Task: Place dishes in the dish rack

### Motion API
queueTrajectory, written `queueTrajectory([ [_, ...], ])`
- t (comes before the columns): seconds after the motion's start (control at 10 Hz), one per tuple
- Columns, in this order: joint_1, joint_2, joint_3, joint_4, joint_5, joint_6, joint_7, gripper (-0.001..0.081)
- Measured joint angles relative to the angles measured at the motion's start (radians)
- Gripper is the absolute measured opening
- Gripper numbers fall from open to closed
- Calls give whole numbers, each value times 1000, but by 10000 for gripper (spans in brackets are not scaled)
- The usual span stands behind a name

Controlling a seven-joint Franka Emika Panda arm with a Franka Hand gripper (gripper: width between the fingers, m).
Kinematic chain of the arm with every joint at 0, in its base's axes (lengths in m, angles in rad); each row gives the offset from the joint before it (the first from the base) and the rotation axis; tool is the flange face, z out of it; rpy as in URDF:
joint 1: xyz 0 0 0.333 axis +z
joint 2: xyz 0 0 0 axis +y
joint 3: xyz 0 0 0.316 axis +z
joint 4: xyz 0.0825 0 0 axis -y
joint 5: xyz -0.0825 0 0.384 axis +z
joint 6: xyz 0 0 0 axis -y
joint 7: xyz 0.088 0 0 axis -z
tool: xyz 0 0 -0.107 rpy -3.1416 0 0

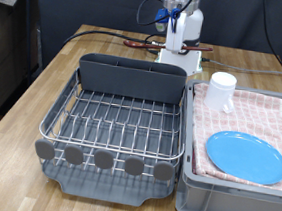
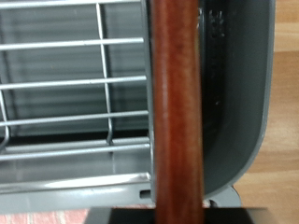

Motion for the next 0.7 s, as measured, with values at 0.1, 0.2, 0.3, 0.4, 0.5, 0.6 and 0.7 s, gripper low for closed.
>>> queueTrajectory([
  [0.1, 7, -1, -25, 0, 29, -8, -44, 89],
  [0.2, 11, -2, -45, -1, 57, -19, -73, 89],
  [0.3, 13, -4, -62, -1, 85, -39, -104, 89],
  [0.4, 18, -6, -82, -1, 117, -61, -144, 89],
  [0.5, 28, -6, -107, -1, 152, -80, -199, 89],
  [0.6, 38, -6, -130, -1, 180, -98, -247, 89],
  [0.7, 43, -6, -145, -1, 205, -115, -281, 89],
])
